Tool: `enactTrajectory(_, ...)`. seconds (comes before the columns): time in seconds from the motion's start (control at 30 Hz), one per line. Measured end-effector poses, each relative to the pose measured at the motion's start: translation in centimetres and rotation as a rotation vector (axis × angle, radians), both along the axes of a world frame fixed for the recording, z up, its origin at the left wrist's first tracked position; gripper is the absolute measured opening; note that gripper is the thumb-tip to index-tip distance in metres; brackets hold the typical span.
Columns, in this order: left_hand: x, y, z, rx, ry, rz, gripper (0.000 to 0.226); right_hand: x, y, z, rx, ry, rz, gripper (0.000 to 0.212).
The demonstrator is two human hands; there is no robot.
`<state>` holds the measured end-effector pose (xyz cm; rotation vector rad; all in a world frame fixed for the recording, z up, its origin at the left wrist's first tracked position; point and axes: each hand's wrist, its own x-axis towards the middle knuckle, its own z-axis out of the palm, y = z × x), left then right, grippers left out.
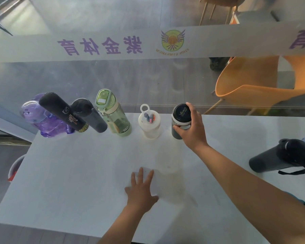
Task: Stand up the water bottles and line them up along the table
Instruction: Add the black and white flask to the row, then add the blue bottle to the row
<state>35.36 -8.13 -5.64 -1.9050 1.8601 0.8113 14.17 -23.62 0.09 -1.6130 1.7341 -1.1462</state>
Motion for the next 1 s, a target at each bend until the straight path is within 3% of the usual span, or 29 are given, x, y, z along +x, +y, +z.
enactTrajectory(0.2, 0.3, 0.0, 0.2, -0.007, 0.004, -0.012, 0.093, 0.2, 0.6, 0.3, 0.023, -0.011, -0.007, 0.091)
enactTrajectory(0.4, 0.8, 0.1, 1.0, 0.027, 0.081, 0.019, 0.086, -0.2, 3.3, 2.8, 0.125, -0.115, -0.021, 0.113)
enactTrajectory(0.5, 0.8, 0.1, 1.9, 0.018, 0.146, 0.029, 0.083, -0.7, 7.1, 5.3, 0.147, -0.075, -0.096, 0.098)
enactTrajectory(0.63, -0.6, 0.2, 2.8, -0.002, 0.241, -0.046, 0.082, -1.9, 14.2, 8.1, 0.097, 0.091, -0.229, 0.055)
enactTrajectory(0.73, -2.7, 1.0, 2.7, 0.003, 0.301, -0.126, 0.080, -3.8, 19.9, 9.9, 0.008, 0.182, -0.343, 0.043)
enactTrajectory(0.8, -4.2, 1.8, 2.5, 0.006, 0.310, -0.188, 0.080, -6.0, 23.3, 10.1, 0.032, 0.315, -0.456, 0.049)
enactTrajectory(0.87, -5.7, 2.3, 2.3, 0.007, 0.307, -0.249, 0.080, -8.5, 25.8, 9.3, 0.177, 0.441, -0.562, 0.069)
enactTrajectory(1.0, -8.1, 3.1, 2.3, 0.011, 0.307, -0.300, 0.081, -11.7, 28.2, 6.1, 0.369, 0.402, -0.580, 0.105)
